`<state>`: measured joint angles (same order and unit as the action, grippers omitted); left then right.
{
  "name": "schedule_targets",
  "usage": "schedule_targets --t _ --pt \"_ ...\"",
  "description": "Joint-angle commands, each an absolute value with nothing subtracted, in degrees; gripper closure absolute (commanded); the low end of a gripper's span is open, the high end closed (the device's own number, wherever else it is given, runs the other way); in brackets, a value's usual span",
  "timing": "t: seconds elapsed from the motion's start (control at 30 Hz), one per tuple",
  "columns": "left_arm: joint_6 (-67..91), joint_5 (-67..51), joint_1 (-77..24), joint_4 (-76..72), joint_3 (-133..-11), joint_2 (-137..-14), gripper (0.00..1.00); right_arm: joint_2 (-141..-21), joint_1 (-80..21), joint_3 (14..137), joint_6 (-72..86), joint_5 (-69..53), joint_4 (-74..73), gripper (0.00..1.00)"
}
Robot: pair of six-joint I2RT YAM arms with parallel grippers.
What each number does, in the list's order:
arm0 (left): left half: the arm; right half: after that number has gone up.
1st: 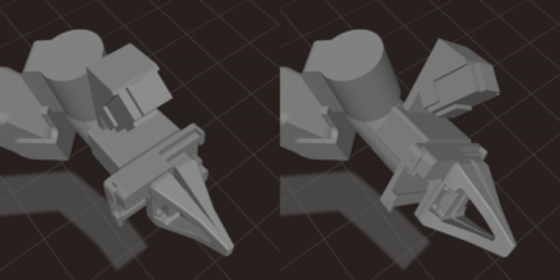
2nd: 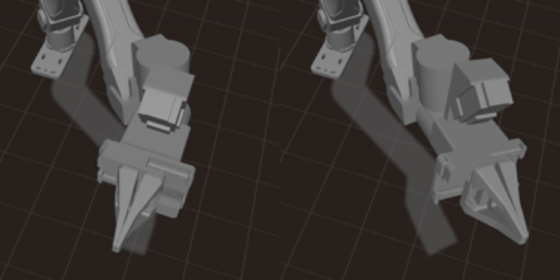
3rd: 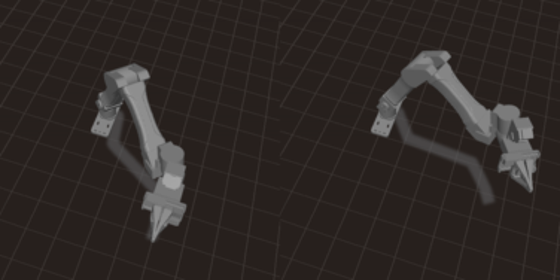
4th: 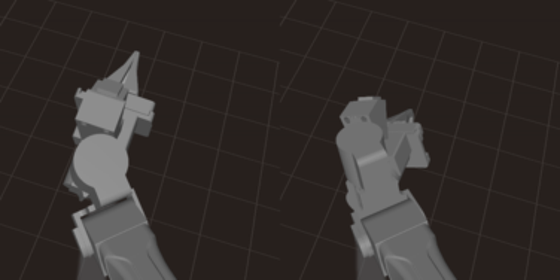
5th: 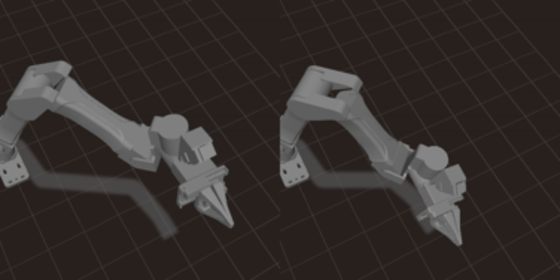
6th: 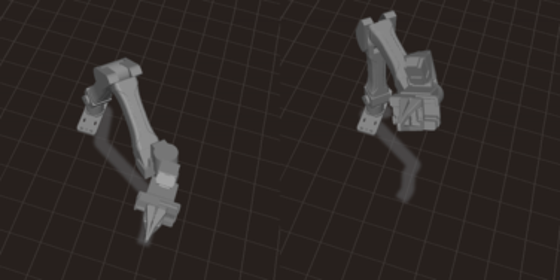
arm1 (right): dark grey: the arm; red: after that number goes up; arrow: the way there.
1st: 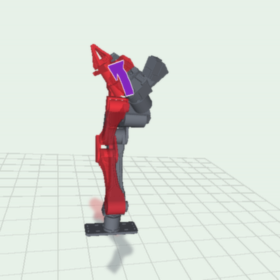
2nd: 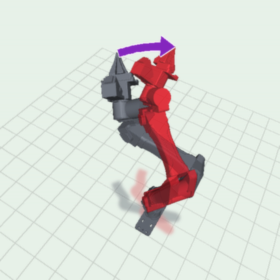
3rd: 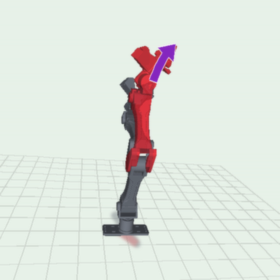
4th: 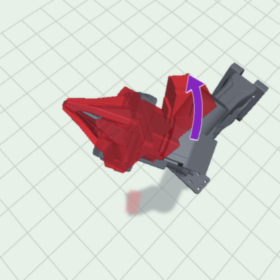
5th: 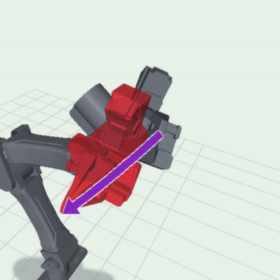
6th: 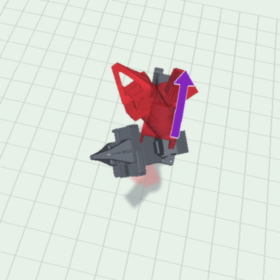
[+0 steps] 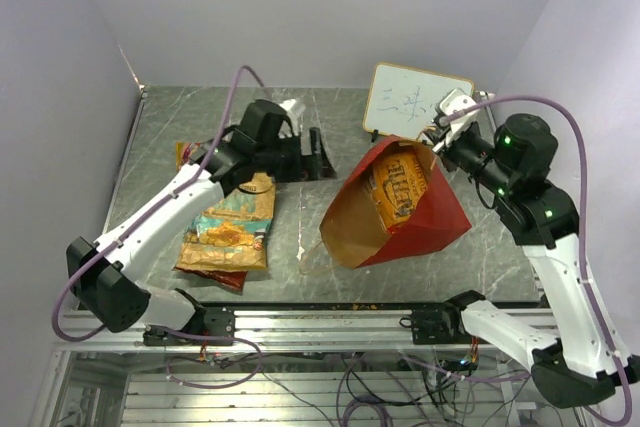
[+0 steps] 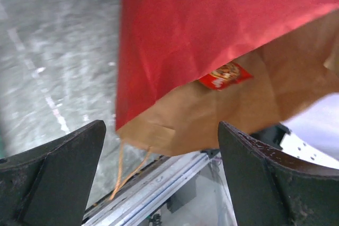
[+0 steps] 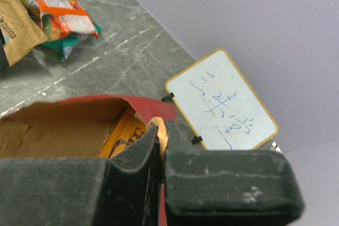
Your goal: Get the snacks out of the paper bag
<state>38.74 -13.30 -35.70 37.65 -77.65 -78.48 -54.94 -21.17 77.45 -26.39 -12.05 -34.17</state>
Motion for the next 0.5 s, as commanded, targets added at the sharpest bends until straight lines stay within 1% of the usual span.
schedule_targets --t 0.0,0.1,0.3,0.47 --pt "37.2 -15.3 -42.1 29.4 -79.4 -79.6 0.03 -51.2 -21.2 77.1 -26.6 -13.2 -31.4 1.0" --pt "35.7 -15.0 -44.9 27.3 -79.9 -79.6 0.03 -51.3 -21.2 77.1 -24.7 -12.6 -32.2 1.0" --pt "28.2 -13.0 -49.3 29.7 -84.8 -80.3 0.03 -53.1 -21.1 77.3 -21.3 -14.0 -31.1 1.0" --pt "22.7 -9.6 -55.1 30.4 -87.2 -81.0 0.05 -56.3 -21.2 80.3 -18.4 -15.5 -33.7 1.0"
